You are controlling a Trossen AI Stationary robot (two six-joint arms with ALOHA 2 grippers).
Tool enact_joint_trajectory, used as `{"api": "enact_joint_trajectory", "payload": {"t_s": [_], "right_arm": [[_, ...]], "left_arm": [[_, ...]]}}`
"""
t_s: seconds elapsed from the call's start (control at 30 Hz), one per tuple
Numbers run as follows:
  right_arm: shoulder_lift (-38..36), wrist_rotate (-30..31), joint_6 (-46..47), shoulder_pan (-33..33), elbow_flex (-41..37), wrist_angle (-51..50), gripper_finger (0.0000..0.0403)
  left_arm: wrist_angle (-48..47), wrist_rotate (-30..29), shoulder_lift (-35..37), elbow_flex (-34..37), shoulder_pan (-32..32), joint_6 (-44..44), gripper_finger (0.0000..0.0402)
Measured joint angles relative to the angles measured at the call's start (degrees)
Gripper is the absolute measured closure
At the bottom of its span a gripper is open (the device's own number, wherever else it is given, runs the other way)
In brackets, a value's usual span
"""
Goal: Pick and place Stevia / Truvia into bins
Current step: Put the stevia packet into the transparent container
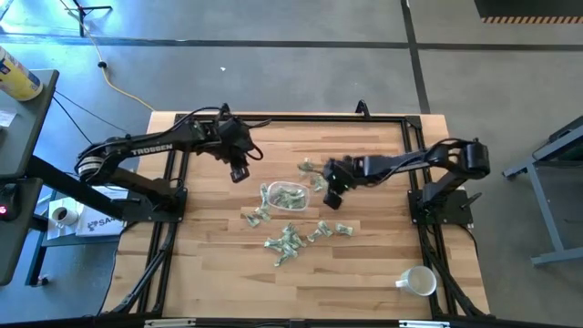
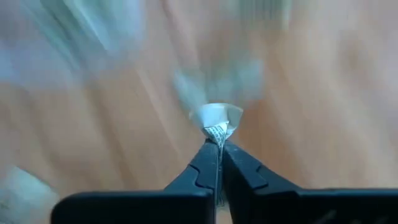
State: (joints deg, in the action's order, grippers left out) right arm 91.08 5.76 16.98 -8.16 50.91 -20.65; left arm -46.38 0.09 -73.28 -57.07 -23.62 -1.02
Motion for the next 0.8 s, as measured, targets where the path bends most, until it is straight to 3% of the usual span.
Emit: {"api": "enact_joint_trajectory", "payload": {"t_s": [0.07, 0.13, 0.37, 0.53, 0.8], "right_arm": [[-0.7, -2.5, -3.0, -0.4, 4.2, 0.0, 0.0398], [0.5, -9.6, -4.4, -1.6, 7.8, 1.5, 0.0395], [11.5, -24.2, -6.4, -2.5, 17.9, 0.8, 0.0396], [17.0, -23.8, -7.0, -0.1, 23.0, -0.4, 0.0350], [16.5, -11.3, -10.9, -0.7, 27.6, -8.9, 0.0211]], "left_arm": [[2.0, 0.7, 1.5, 2.8, 0.0, 1.3, 0.0227], [3.9, 1.2, 3.5, 6.1, 0.0, 3.0, 0.0227], [13.3, 7.4, 10.9, 18.2, 0.0, 11.1, 0.0227], [17.1, 12.7, 12.3, 23.4, 0.0, 15.9, 0.0227], [19.0, 12.9, 12.3, 25.5, 0.0, 16.1, 0.0227]]}}
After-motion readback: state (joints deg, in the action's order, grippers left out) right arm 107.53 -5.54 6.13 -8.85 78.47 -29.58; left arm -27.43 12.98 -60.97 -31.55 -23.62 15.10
